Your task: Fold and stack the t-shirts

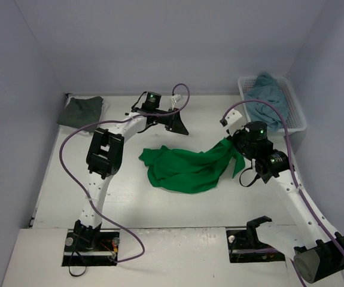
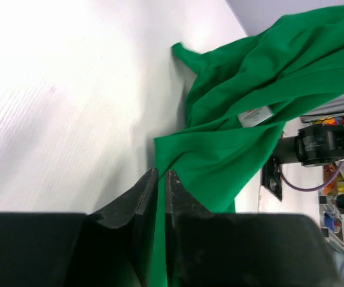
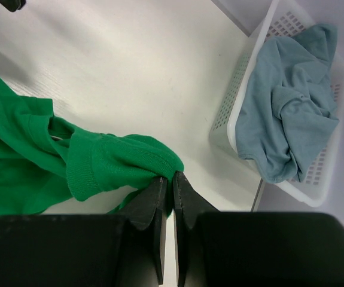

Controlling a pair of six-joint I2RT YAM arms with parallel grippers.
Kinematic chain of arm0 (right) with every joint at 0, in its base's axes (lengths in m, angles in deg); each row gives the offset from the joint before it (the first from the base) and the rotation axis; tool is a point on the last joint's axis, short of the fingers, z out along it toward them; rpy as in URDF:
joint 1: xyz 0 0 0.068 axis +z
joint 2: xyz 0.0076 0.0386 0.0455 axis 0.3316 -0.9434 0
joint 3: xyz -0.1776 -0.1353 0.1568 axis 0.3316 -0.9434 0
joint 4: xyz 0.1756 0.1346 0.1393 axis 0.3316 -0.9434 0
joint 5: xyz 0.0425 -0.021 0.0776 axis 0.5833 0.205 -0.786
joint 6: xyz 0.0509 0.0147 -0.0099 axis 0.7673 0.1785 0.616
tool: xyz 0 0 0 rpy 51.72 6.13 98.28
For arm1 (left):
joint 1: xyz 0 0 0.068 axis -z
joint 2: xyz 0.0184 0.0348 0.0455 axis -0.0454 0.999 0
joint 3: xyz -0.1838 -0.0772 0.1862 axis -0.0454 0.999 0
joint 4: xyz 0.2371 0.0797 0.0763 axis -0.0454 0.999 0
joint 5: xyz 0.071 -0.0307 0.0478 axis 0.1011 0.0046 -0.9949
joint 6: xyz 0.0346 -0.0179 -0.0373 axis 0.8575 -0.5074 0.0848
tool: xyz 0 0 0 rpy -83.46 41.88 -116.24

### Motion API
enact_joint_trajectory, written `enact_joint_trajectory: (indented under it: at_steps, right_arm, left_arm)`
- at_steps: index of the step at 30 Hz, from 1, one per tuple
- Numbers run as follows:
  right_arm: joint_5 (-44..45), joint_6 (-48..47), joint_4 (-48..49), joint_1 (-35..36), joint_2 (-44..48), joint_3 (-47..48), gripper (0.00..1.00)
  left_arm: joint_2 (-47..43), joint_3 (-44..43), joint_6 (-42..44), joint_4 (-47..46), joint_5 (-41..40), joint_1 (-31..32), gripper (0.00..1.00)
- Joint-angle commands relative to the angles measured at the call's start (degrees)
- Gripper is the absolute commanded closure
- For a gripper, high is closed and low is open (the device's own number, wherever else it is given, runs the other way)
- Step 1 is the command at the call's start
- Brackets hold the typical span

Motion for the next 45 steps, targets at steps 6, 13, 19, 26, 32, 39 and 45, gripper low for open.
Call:
enact_joint_trajectory:
  at_steps: [6, 13, 19, 26, 32, 39, 45]
  right_arm:
    - [0.7, 0.7, 4.6, -0.7, 0.4, 1.0, 1.0]
    - [0.0, 1.1, 4.5, -0.9, 0.6, 0.9, 1.0]
    - [0.0, 1.0, 4.3, -1.0, 1.3, 0.7, 1.0]
    - [-0.7, 1.0, 4.4, -1.1, 1.2, -0.2, 1.0]
    - [-0.8, 1.0, 5.9, -1.1, 0.9, -1.4, 1.0]
    - [-3.0, 0.4, 9.1, -1.1, -0.1, -0.5, 1.0]
    - [-7.9, 0.1, 10.5, -1.1, -6.9, 5.4, 1.0]
  left_arm:
    - [-3.3, -2.5, -5.9, -9.4, 9.4, 6.3, 0.59]
    - [0.6, -4.5, -4.7, -6.6, 9.2, 10.8, 0.49]
    - [4.9, -8.0, -4.1, -4.2, 8.3, 11.9, 0.48]
    - [4.7, -11.0, -0.8, 2.3, 5.1, 11.3, 1.0]
    - [-1.7, -13.7, 6.3, 8.7, -6.7, 5.3, 1.0]
    - [-11.1, -12.3, 2.1, 4.7, -9.9, -5.1, 1.0]
    - [-18.0, -12.0, 1.2, 5.4, -9.0, -8.8, 1.0]
